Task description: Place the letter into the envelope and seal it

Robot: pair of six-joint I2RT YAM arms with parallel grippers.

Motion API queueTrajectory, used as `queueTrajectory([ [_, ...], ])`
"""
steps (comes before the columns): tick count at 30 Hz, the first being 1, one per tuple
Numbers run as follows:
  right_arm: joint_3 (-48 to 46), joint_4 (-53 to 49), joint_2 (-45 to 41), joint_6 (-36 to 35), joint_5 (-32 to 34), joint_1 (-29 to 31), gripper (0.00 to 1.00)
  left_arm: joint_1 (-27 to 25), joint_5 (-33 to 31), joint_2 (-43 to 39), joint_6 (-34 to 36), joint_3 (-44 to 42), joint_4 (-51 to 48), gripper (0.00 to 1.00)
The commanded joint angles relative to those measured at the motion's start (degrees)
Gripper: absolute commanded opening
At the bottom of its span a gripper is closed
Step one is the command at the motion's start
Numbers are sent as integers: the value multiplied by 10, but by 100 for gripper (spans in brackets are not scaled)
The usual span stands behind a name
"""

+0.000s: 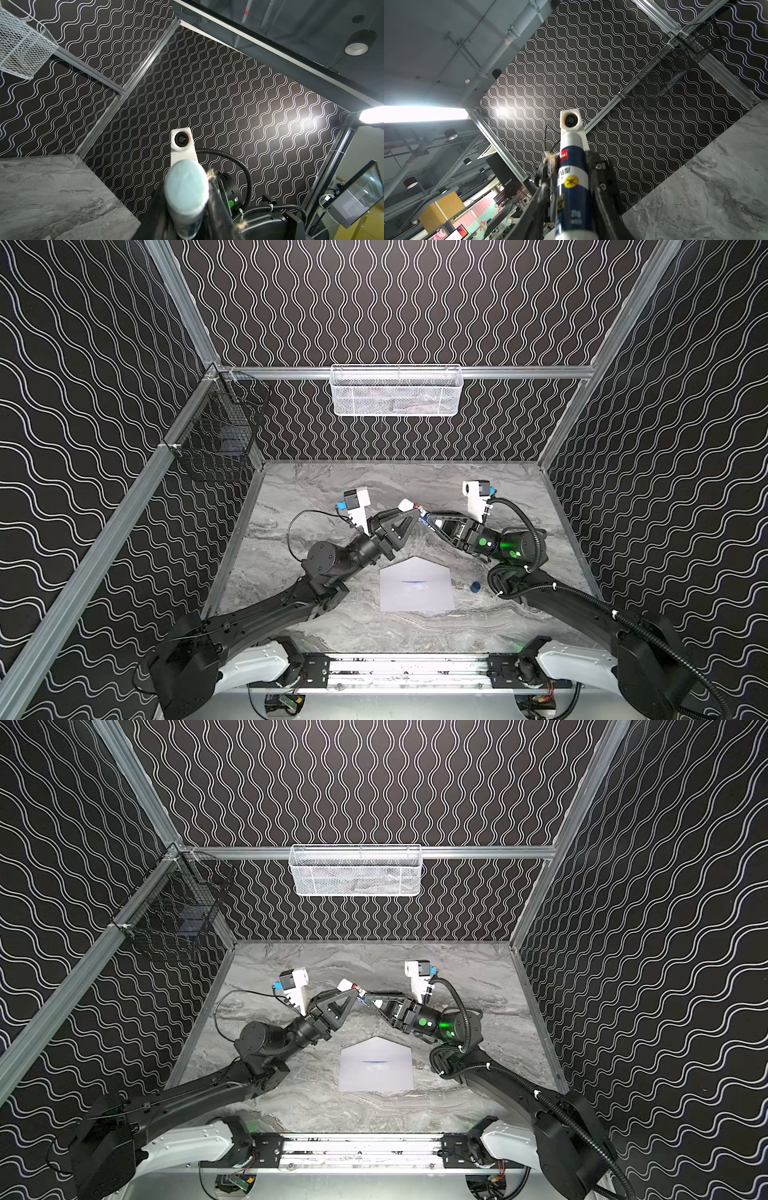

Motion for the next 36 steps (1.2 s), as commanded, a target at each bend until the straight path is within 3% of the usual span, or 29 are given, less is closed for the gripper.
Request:
queueTrajectory([
  [1,10,42,3,5,-8,1,37,0,-2,4,3,1,10,0],
  [5,16,62,15,15,-13,1,34,0,-2,6,4,2,9,0],
  [10,17,68,21,19,-14,3,38,0,-2,6,3,1,12,0],
  [24,21,51,12,16,-19,2,17,-1,-3,6,12,0,0,0],
  [25,19,39,5,10,-16,1,17,-1,-3,5,13,-1,-1,3],
  [26,18,20,-4,3,-12,-1,15,-1,-2,5,16,-3,-1,11],
  [29,21,-47,-28,-22,-22,-15,13,0,2,-4,45,-18,-13,55],
  [31,21,-133,-48,-52,-32,-29,13,0,-22,-33,81,-47,-48,73],
  [32,22,-193,-60,-74,-39,-39,12,0,-27,-51,113,-64,-66,77],
  [34,39,-348,-82,-138,-46,-58,11,0,-32,-93,191,-82,-146,76],
  [36,76,-521,-95,-230,-43,-70,11,0,-17,-135,308,-80,-250,76],
])
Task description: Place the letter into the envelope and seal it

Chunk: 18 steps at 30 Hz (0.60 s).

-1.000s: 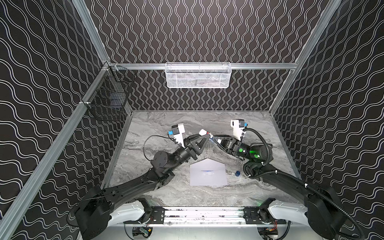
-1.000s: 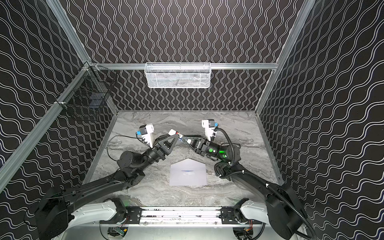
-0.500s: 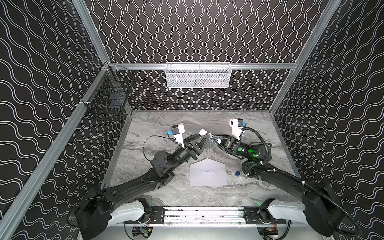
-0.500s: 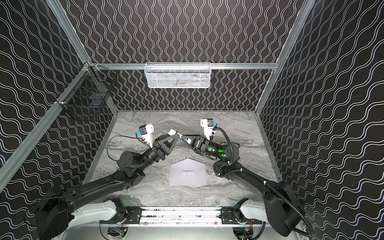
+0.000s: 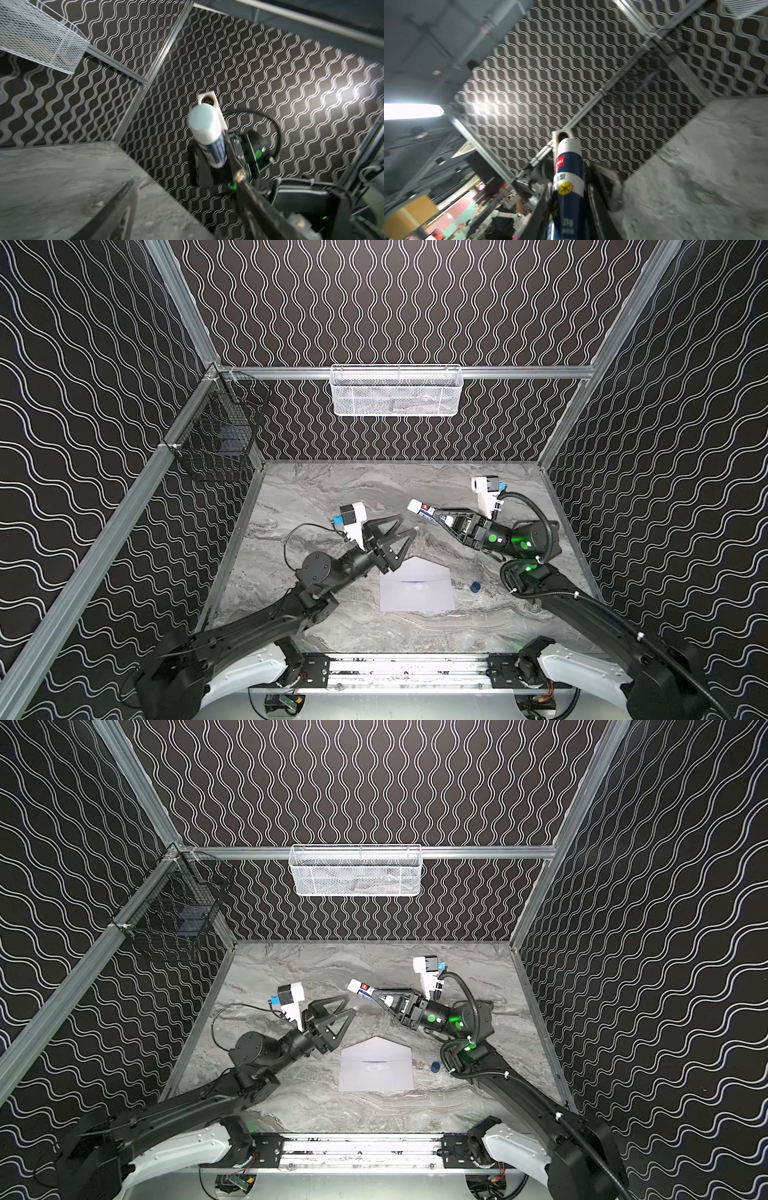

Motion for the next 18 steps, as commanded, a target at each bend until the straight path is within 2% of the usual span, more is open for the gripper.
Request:
queueTrajectory([
  [1,53,-330,-13,-163,-4,-13,11,1,6,-46,214,9,-188,74],
  [4,115,-519,3,-269,7,-20,10,-1,48,-57,369,58,-342,69],
  [6,141,-594,17,-312,0,-27,10,-5,58,-47,455,107,-439,67],
  [8,152,-632,27,-333,-15,-32,9,-18,58,-35,534,144,-496,65],
  [12,180,-672,41,-361,-34,-35,8,-44,8,-5,668,190,-552,66],
  [18,196,-692,42,-376,-54,-36,8,-66,-15,49,765,227,-544,67],
])
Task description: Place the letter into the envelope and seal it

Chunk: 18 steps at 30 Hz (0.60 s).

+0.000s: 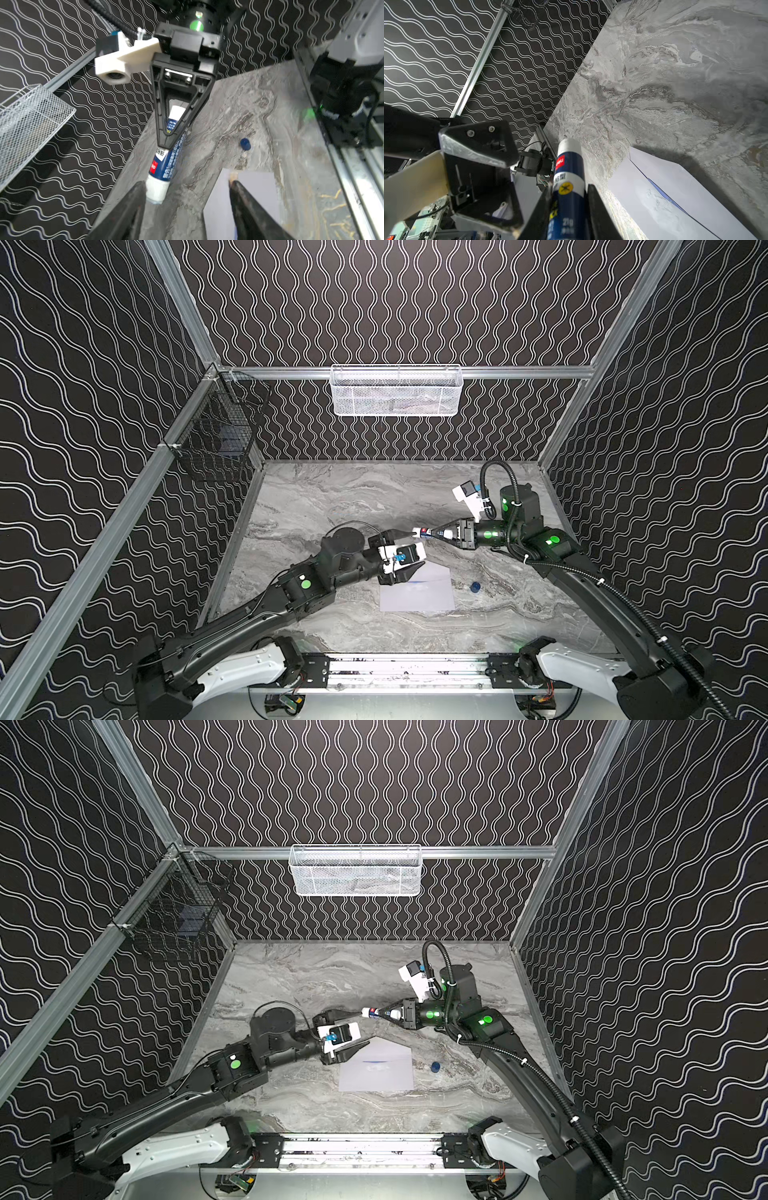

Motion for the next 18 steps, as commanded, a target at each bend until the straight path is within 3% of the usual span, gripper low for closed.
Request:
queueTrajectory([
  [1,7,-34,-2,-28,-23,1,8,-5,-26,23,99,4,13,66],
  [7,9,-54,2,-39,-37,1,7,-5,-47,59,111,29,77,70],
  [18,21,-79,-6,-61,-23,1,6,-6,3,103,29,53,74,68],
])
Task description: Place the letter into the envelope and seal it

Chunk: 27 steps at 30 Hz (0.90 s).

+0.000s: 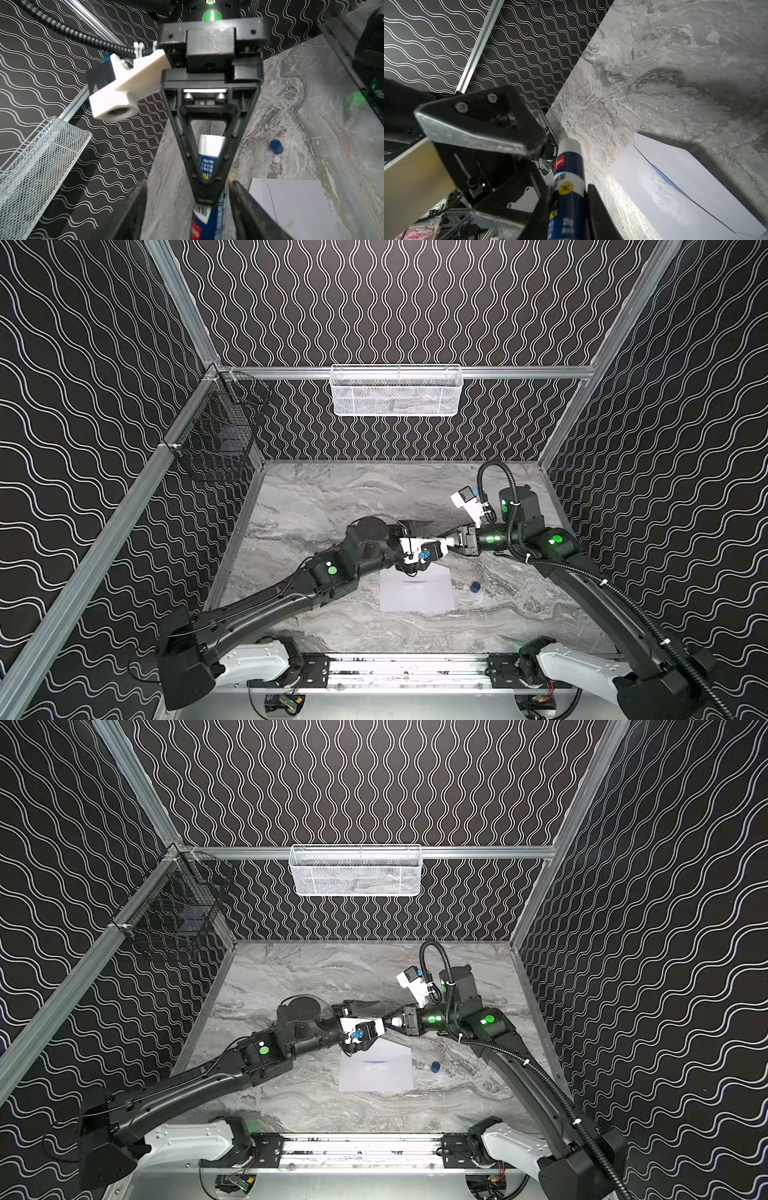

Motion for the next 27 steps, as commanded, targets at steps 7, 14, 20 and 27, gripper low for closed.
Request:
queueTrajectory([
  [7,19,-24,1,-24,-3,1,5,-1,19,14,-48,16,-20,59],
  [14,43,-48,7,-44,6,1,5,-1,12,24,-67,25,-35,36],
  [20,60,-60,14,-56,12,1,6,-1,6,22,-77,15,-34,32],
  [27,85,-74,23,-62,23,2,11,-1,15,27,-99,26,-47,16],
])
